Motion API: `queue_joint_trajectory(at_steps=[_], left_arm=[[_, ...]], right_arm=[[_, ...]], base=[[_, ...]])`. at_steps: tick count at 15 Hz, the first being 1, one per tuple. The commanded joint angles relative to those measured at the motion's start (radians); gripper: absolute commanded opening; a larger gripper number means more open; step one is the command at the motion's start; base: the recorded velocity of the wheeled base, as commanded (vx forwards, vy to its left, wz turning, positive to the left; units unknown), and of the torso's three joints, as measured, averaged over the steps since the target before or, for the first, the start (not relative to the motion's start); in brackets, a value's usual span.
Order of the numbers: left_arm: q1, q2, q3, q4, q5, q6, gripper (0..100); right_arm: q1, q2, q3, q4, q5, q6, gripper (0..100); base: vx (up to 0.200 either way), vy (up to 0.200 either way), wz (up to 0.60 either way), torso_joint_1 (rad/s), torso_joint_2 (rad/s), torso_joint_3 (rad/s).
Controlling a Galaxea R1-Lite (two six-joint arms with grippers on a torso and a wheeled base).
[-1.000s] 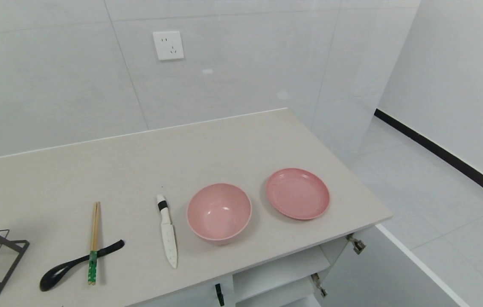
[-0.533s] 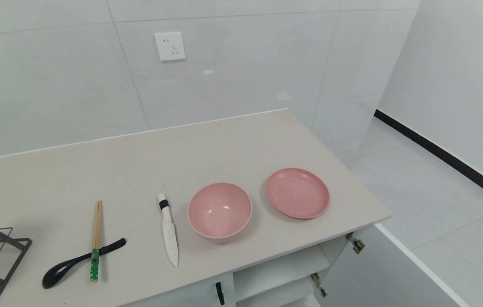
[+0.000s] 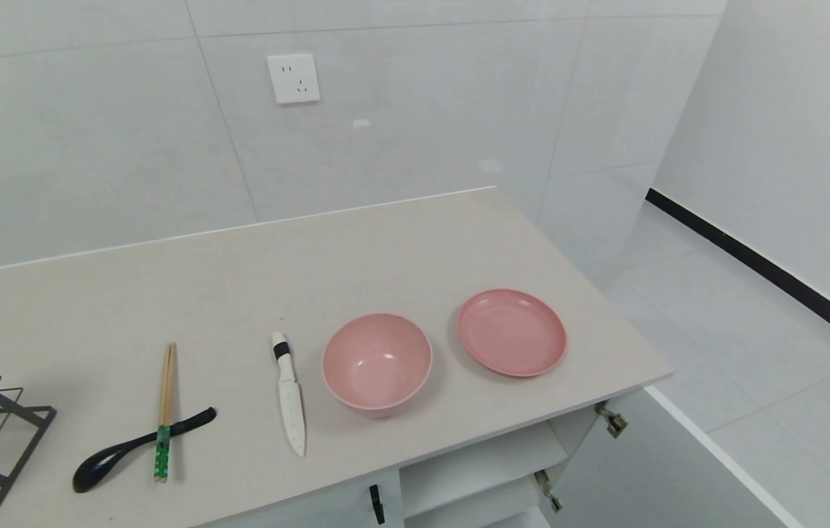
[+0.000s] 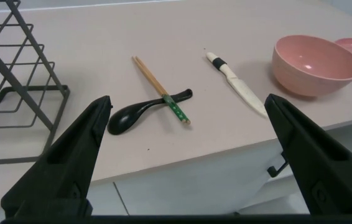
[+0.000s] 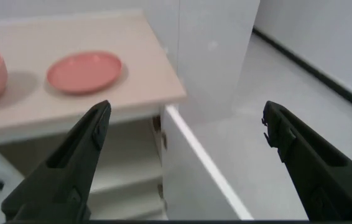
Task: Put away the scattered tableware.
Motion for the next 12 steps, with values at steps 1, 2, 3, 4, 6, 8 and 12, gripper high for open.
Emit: queue_joint_trajectory(at_steps=[1,2,3,4,6,8,12], left_arm=[[0.000,0.003,0.000,0.000,-0.001,0.005,100],[0.000,0.003,0.000,0.002,-0.006,0.020,100],[0.000,0.003,0.000,0.002,-0.006,0.023,100],[0.000,0.003,0.000,0.002,-0.010,0.049,100],[0.000,0.003,0.000,0.002,-0.009,0.038,100],[0.000,0.003,0.000,0.002,-0.010,0.038,100],[0.000,0.003,0.000,0.000,-0.013,0.028,100]], right_arm=[[-0.001,0.009,-0.017,-0.078,0.040,-0.001,100],[0.005,0.052,-0.054,-0.061,0.095,0.001,100],[0.007,0.057,-0.057,-0.058,0.098,0.001,100],[0.048,0.150,-0.112,-0.015,0.139,-0.001,100],[0.108,0.261,-0.144,0.003,0.173,-0.001,100],[0.149,0.350,-0.161,0.003,0.175,-0.001,100],[0.231,0.595,-0.216,-0.003,0.205,-0.002,100]], base=[[0.000,0.000,0.00,0.000,0.00,0.000],[0.000,0.000,0.00,0.000,0.00,0.000],[0.000,0.000,0.00,0.000,0.00,0.000],[0.000,0.000,0.00,0.000,0.00,0.000],[0.000,0.000,0.00,0.000,0.00,0.000],[0.000,0.000,0.00,0.000,0.00,0.000],[0.000,0.000,0.00,0.000,0.00,0.000]])
